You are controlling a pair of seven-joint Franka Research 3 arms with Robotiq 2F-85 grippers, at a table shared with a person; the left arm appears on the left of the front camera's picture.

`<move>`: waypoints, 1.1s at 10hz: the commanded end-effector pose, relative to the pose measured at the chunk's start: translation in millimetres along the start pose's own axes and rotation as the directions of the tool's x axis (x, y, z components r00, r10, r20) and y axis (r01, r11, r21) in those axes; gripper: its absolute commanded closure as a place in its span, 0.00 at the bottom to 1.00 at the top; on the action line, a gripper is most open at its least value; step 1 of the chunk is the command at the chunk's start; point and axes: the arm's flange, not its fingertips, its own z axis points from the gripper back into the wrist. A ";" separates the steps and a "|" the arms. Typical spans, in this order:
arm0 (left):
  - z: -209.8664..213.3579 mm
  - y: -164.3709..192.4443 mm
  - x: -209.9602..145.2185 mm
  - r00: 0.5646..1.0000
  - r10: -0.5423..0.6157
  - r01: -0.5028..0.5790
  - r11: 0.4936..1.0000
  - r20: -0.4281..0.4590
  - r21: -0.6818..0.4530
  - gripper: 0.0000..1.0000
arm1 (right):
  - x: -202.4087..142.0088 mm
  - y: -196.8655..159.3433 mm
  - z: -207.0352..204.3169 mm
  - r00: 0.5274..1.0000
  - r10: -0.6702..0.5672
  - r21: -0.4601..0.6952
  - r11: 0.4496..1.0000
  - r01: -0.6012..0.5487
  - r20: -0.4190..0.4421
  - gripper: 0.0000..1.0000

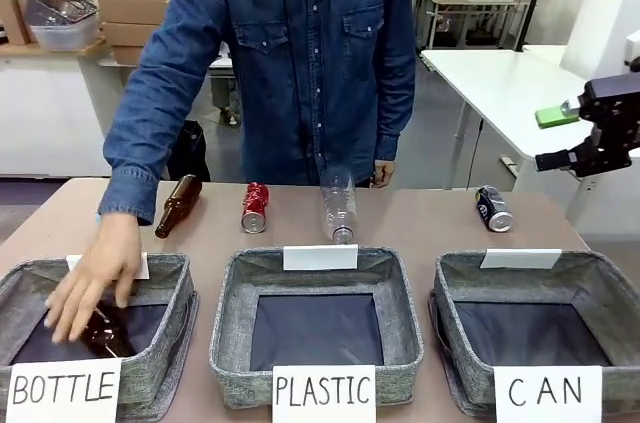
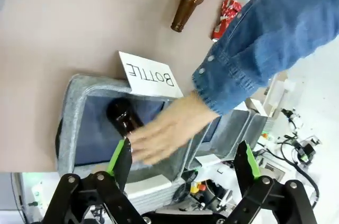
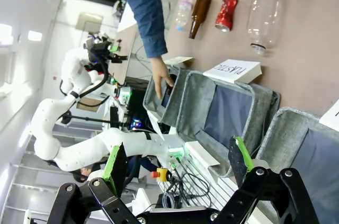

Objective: Sort the can waste into the basket.
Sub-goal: Pick up the can waste from the table and place it in the right Fabric basket.

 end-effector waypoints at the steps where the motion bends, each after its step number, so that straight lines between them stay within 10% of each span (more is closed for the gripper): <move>1: 13.6 17.1 13.1 0.999 0.047 -0.047 0.999 -0.025 -0.009 0.00 | 3.1 0.3 -1.4 1.000 0.027 0.021 0.999 -0.027 0.013 0.00; 4: 29.5 74.4 11.2 0.981 0.191 -0.186 0.970 0.021 -0.159 0.00 | 3.1 0.3 -1.4 1.000 0.027 0.021 0.999 -0.027 0.013 0.00; 5: -55.1 113.4 45.4 0.980 0.191 -0.183 0.973 0.045 -0.140 0.00 | 3.1 0.3 -1.4 1.000 0.027 0.021 0.999 -0.027 0.013 0.00; 11: -207.3 -166.5 62.5 0.999 -0.043 0.039 0.993 0.032 0.113 0.00 | 3.1 0.3 -1.4 1.000 0.027 0.021 0.999 -0.027 0.013 0.00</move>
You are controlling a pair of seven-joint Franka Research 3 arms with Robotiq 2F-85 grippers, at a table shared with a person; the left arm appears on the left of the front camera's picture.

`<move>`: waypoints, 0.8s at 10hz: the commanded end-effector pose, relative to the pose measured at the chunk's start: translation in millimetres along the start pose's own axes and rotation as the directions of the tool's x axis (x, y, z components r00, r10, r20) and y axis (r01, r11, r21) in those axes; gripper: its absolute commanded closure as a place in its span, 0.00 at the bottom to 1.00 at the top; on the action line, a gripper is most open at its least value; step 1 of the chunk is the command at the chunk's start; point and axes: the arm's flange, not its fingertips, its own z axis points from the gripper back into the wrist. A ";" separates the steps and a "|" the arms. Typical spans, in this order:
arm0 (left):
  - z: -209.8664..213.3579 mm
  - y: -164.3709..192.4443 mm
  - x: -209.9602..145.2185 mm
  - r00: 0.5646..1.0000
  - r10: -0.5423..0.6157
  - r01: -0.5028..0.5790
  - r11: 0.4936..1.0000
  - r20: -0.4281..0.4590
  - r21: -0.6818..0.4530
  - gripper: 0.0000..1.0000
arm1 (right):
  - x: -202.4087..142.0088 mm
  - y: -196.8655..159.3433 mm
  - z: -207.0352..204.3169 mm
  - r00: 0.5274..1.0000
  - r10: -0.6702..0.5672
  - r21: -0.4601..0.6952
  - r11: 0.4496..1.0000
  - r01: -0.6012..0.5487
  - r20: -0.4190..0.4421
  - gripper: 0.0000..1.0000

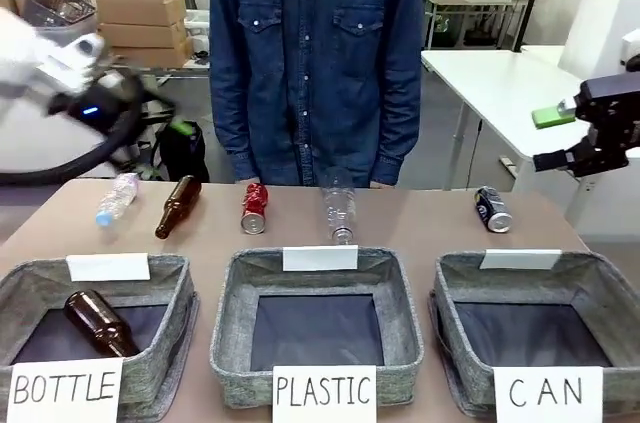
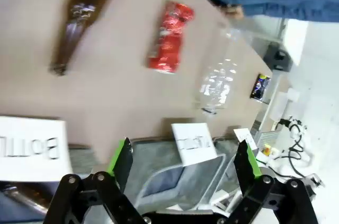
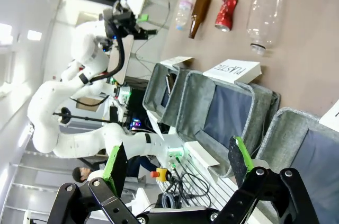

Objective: Sort the can waste into the basket.
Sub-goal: Pick up the can waste from the table and place it in the right Fabric basket.

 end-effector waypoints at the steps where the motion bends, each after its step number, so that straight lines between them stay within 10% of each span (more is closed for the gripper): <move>1: -23.6 -18.3 34.6 1.000 -0.019 0.017 0.989 0.015 0.148 0.00 | 2.0 -0.4 -0.7 1.000 0.025 0.024 0.999 -0.025 0.015 0.00; 8: -196.8 -80.8 3.8 0.965 -0.233 0.150 0.867 0.121 0.474 0.00 | 2.0 -0.4 -0.7 1.000 0.025 0.024 0.999 -0.025 0.015 0.00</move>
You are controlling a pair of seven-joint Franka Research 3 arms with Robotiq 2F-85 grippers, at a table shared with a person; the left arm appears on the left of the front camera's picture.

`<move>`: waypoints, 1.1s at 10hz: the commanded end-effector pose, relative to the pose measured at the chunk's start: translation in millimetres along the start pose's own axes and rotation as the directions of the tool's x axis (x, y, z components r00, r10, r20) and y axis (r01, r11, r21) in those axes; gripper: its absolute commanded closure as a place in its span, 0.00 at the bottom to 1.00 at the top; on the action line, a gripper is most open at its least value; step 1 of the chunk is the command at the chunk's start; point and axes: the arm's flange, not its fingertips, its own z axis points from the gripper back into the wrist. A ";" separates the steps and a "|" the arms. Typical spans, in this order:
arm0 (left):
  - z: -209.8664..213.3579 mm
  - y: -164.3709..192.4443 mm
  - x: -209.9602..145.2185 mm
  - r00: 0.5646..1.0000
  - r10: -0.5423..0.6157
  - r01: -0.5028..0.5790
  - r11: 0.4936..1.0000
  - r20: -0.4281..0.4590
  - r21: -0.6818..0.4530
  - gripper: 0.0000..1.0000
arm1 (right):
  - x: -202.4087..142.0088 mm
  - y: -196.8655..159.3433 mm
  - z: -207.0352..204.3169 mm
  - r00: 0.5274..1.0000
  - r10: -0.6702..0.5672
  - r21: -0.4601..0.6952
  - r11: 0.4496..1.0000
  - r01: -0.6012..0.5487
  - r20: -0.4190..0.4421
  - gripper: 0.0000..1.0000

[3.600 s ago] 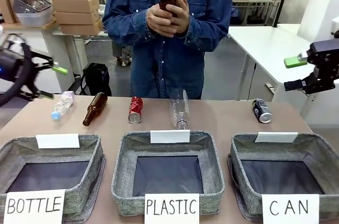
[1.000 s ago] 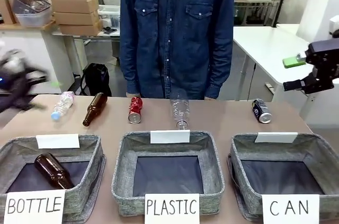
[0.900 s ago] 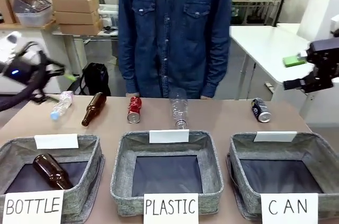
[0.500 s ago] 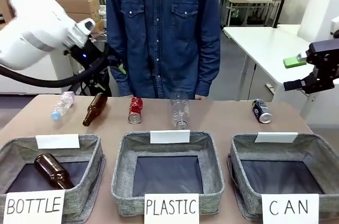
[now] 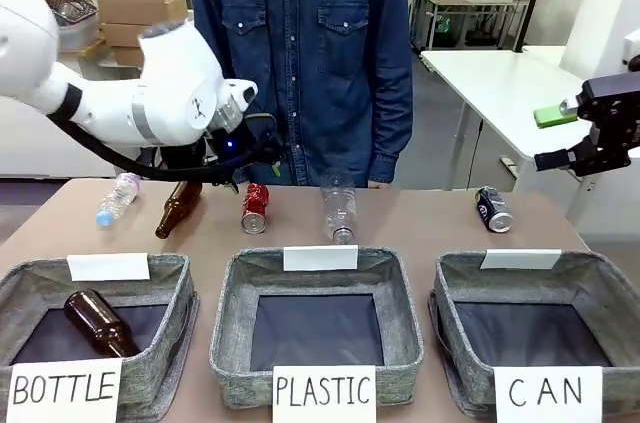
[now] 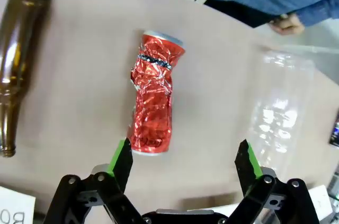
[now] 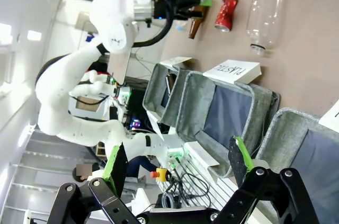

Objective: Sort the can waste into the basket.
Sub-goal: Pick up the can waste from the table and place it in the right Fabric basket.

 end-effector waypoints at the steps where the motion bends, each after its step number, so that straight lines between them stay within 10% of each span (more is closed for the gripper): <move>1: -19.2 -6.1 2.6 0.999 0.012 -0.017 0.992 0.042 0.124 0.00 | 1.6 -0.8 -1.3 1.000 0.024 0.024 0.999 -0.024 0.014 0.00; 9: -99.2 -9.1 8.6 0.986 -0.115 0.082 0.967 0.123 0.243 0.00 | 1.6 -0.8 -1.3 1.000 0.024 0.024 0.999 -0.024 0.014 0.00; 10: -98.3 -7.8 8.2 0.985 -0.127 0.092 0.960 0.118 0.265 0.16 | 1.6 -0.8 -1.3 1.000 0.024 0.024 0.999 -0.024 0.014 0.00; 11: -98.4 -7.1 8.1 0.983 -0.141 0.103 0.952 0.115 0.288 0.59 | 1.6 -0.8 -1.3 1.000 0.024 0.024 0.999 -0.024 0.014 0.00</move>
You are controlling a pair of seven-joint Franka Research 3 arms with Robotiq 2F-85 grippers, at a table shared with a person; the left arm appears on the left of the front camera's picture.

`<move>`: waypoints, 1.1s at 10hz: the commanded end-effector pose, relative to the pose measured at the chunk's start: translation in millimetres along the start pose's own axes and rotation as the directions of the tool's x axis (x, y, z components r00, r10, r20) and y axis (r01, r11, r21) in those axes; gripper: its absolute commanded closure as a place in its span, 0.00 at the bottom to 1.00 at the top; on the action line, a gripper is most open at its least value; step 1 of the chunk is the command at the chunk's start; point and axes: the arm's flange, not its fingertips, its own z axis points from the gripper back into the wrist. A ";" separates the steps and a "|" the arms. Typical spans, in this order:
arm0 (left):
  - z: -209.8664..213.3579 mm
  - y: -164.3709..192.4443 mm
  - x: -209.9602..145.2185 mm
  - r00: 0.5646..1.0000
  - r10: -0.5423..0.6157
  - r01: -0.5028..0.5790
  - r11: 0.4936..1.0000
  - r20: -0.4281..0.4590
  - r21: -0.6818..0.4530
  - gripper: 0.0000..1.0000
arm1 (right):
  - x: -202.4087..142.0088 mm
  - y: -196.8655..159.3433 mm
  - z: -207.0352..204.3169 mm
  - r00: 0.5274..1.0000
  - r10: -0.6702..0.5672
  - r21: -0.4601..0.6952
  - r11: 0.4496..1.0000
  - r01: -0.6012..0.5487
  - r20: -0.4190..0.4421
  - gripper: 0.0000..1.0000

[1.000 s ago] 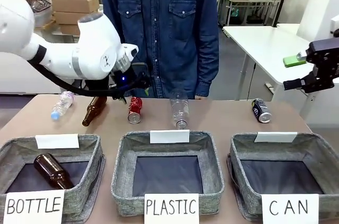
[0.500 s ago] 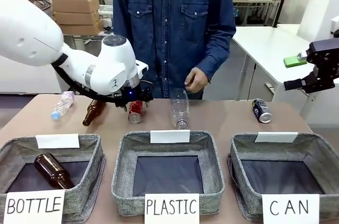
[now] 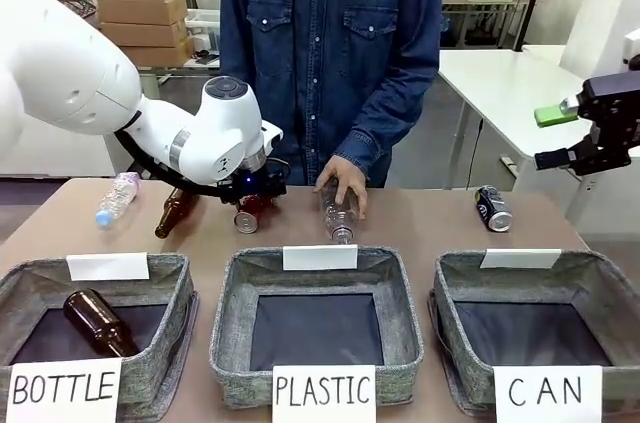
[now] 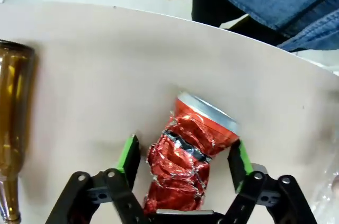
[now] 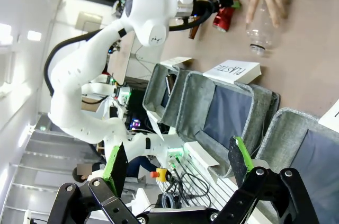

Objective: Sort the can waste into the basket.
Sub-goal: Pick up the can waste from the table and place it in the right Fabric basket.

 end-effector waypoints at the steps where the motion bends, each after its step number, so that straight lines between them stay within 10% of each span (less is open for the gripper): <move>1: 3.9 -7.5 -3.2 1.000 0.004 -0.005 0.998 0.022 0.064 0.75 | 1.6 -0.6 -1.6 1.000 0.025 0.024 0.999 -0.025 0.013 0.00; 2: 3.1 -8.0 -3.2 1.000 -0.004 0.002 0.997 0.027 0.075 1.00 | 1.6 -0.6 -1.6 1.000 0.025 0.024 0.999 -0.025 0.013 0.00; 8: 18.6 10.2 4.7 0.999 0.010 -0.008 0.999 -0.044 0.032 1.00 | 1.6 -0.6 -1.6 1.000 0.025 0.024 0.999 -0.025 0.013 0.00; 11: 110.7 120.9 30.4 0.988 -0.152 0.154 0.977 0.025 -0.147 1.00 | 1.6 -0.6 -1.6 1.000 0.025 0.024 0.999 -0.025 0.013 0.00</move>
